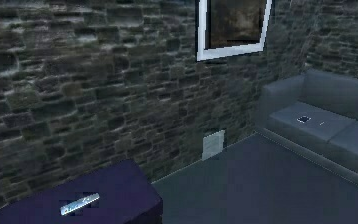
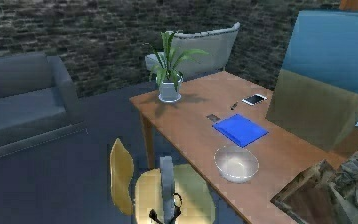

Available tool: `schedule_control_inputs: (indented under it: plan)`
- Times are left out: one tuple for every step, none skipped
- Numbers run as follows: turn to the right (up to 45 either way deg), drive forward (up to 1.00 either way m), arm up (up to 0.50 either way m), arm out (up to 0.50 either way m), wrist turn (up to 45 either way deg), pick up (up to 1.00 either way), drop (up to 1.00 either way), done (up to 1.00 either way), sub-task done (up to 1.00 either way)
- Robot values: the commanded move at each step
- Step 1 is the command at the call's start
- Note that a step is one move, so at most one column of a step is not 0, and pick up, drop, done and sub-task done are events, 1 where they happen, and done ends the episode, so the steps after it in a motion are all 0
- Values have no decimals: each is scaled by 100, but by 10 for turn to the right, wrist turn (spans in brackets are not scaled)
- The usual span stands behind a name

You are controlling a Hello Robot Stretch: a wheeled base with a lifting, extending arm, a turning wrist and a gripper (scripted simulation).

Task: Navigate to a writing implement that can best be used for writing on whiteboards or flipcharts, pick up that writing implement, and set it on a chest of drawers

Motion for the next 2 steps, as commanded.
schedule_control_inputs:
  plan:
    - [0,0,0,0,0,100,0,0,0]
    - [0,0,10,0,0,0,0,0,0]
